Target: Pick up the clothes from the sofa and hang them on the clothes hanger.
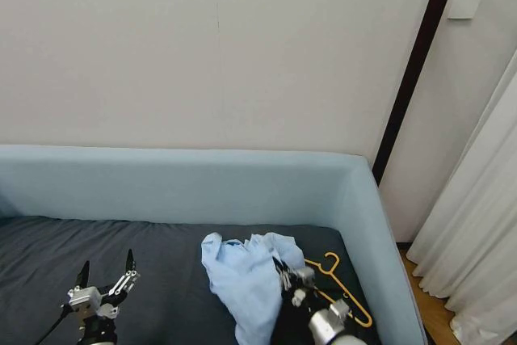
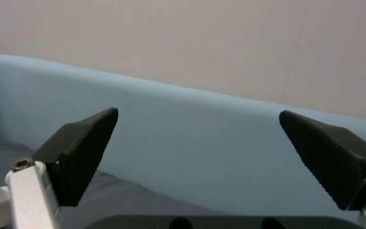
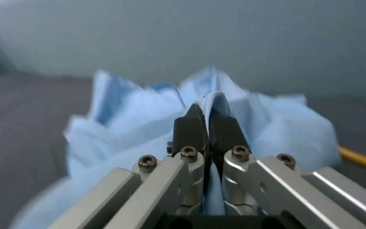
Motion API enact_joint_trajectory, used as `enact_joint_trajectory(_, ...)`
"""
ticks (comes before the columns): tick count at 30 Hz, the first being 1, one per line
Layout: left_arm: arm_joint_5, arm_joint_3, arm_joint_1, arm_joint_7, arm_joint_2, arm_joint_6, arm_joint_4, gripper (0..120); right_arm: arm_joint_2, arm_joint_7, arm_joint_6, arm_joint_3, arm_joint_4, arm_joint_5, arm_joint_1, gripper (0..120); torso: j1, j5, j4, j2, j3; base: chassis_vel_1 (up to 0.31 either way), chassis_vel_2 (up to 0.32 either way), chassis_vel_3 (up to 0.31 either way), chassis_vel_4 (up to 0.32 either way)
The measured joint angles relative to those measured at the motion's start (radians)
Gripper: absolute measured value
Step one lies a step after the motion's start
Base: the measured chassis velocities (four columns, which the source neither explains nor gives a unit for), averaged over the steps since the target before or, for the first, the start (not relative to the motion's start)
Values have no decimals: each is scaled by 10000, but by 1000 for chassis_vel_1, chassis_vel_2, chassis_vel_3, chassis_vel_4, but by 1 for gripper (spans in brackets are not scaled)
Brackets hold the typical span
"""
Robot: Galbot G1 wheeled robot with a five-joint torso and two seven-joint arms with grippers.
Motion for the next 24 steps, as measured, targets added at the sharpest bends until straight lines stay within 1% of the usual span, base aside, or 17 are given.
enact_joint_trajectory(2, 43, 62, -10, 0, -4, 19, 1, 100, -155, 646, -979, 167, -102, -765, -263, 0, 0, 3, -1, 0, 0, 0, 0, 0, 0)
enact_joint_trajectory(3, 43, 62, -10, 0, -4, 19, 1, 100, -155, 646, -979, 167, -102, -765, -263, 0, 0, 3, -1, 0, 0, 0, 0, 0, 0)
enact_joint_trajectory(4, 47, 66, -10, 0, 7, 27, 1, 100, -272, 1241, -1731, 260, -95, -1223, -371, 0, 0, -1, -2, 0, 0, 0, 0, 0, 0)
enact_joint_trajectory(6, 38, 43, -10, -1, 63, 36, -4, 100, -417, 1973, -2503, 405, 1, -1455, -478, 8, 0, 2, -4, 0, 0, 0, 0, 0, 0)
enact_joint_trajectory(8, 18, 1, -7, -9, 115, 37, 2, 100, -550, 2244, -2763, 610, 187, -1411, -573, 16, 0, 1, -4, 0, 0, 0, 0, 0, 0)
enact_joint_trajectory(9, 18, 1, -7, -9, 115, 37, 2, 100, -550, 2244, -2763, 610, 187, -1411, -573, 16, 0, 1, -4, 0, 0, 0, 0, 0, 0)
enact_joint_trajectory(10, 8, -17, -4, -17, 137, 37, 17, 100, -613, 2261, -2756, 685, 306, -1364, -618, 20, 0, 1, -3, 0, 0, 0, 0, 0, 0)
enact_joint_trajectory(13, -20, -42, 23, -36, 177, 31, 31, 100, -907, 2227, -2301, 866, 1019, -904, -870, 34, 0, 1, -3, 0, 1, 0, 0, 0, 0)
enact_joint_trajectory(14, -20, -42, 23, -36, 177, 31, 31, 100, -907, 2227, -2301, 866, 1019, -904, -870, 34, 0, 1, -3, 0, 1, 0, 0, 0, 0)
enact_joint_trajectory(16, -27, -48, 45, -42, 200, 23, 29, 100, -1038, 2241, -2099, 963, 1694, -333, -1071, 43, 0, 1, -3, 0, 1, 0, 0, 0, 0)
enact_joint_trajectory(18, -30, -52, 61, -45, 221, 16, 23, 100, -1062, 2736, -2417, 993, 2647, 779, -1134, 53, 0, 1, -6, 1, 1, 0, 0, 0, 0)
enact_joint_trajectory(19, -30, -52, 61, -45, 221, 16, 23, 100, -1062, 2736, -2417, 993, 2647, 779, -1134, 53, 0, 1, -6, 1, 1, 0, 0, 0, 0)
enact_joint_trajectory(20, -29, -51, 67, -48, 221, 10, 18, 100, -993, 3291, -3038, 969, 3124, 1375, -1013, 56, -1, -2, -7, 1, 0, 0, 0, 0, 0)
enact_joint_trajectory(22, -16, -21, 81, -48, 207, 6, 4, 100, -769, 4147, -4191, 802, 3466, 1973, -595, 67, 0, 1, -2, 0, 0, 0, 0, 0, 0)
enact_joint_trajectory(23, -7, -5, 90, -50, 195, 1, -5, 100, -652, 4326, -4561, 703, 3397, 2035, -348, 72, 0, 0, -1, 0, 1, 0, 0, 0, 0)
enact_joint_trajectory(24, -7, -5, 90, -50, 195, 1, -5, 100, -652, 4326, -4561, 703, 3397, 2035, -348, 72, 0, 0, -1, 0, 1, 0, 0, 0, 0)
